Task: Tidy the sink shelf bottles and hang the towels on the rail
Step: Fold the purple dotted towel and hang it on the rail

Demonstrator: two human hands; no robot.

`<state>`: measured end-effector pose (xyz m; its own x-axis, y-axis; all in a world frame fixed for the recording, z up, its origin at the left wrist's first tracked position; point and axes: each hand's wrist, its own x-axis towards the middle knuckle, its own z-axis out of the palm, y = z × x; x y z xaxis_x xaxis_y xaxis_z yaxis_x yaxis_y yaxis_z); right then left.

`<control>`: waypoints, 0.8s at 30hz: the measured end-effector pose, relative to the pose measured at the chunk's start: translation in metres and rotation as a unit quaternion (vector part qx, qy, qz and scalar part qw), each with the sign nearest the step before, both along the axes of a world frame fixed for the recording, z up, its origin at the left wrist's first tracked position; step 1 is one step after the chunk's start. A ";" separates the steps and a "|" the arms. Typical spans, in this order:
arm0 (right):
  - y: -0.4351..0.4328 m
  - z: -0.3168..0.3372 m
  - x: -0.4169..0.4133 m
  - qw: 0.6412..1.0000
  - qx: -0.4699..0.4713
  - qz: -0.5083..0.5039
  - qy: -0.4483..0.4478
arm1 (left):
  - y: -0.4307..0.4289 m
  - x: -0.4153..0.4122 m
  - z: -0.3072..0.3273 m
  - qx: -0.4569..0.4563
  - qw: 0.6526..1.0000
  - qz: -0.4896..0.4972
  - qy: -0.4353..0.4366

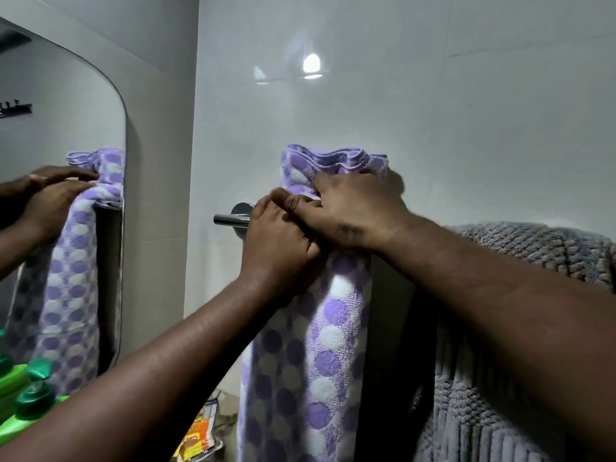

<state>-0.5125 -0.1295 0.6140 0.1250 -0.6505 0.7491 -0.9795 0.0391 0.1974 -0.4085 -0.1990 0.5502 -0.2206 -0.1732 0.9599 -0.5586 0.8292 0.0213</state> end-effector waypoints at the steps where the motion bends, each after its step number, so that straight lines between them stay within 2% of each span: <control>1: -0.001 -0.001 0.001 1.000 0.006 -0.015 0.005 | 0.000 0.002 -0.001 0.000 1.000 -0.005 -0.004; 4: -0.005 0.000 0.006 0.996 0.076 -0.046 -0.010 | -0.002 0.005 -0.002 -0.005 1.000 -0.007 -0.009; 8: -0.003 0.013 0.008 0.969 0.206 -0.043 -0.126 | -0.001 0.004 0.001 0.005 1.000 -0.024 0.002; 14: -0.002 0.022 -0.001 0.881 0.350 0.061 -0.312 | -0.005 0.002 0.005 0.033 0.999 -0.027 -0.004; 17: -0.006 0.025 -0.008 0.840 0.405 0.094 -0.348 | -0.008 0.002 0.007 0.019 0.999 -0.024 -0.020; 21: -0.019 0.027 -0.019 0.792 0.463 0.102 -0.385 | -0.011 0.005 0.013 0.042 0.998 -0.007 -0.054; 24: -0.029 0.028 -0.026 0.772 0.481 0.126 -0.396 | -0.012 0.008 0.016 0.064 0.996 -0.019 -0.066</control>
<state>-0.5384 -0.1589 0.6419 0.0891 -0.9832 -0.1592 -0.7598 0.0363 -0.6492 -0.4005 -0.2109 0.5663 -0.3521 -0.2808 0.8929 -0.5326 0.8446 0.0556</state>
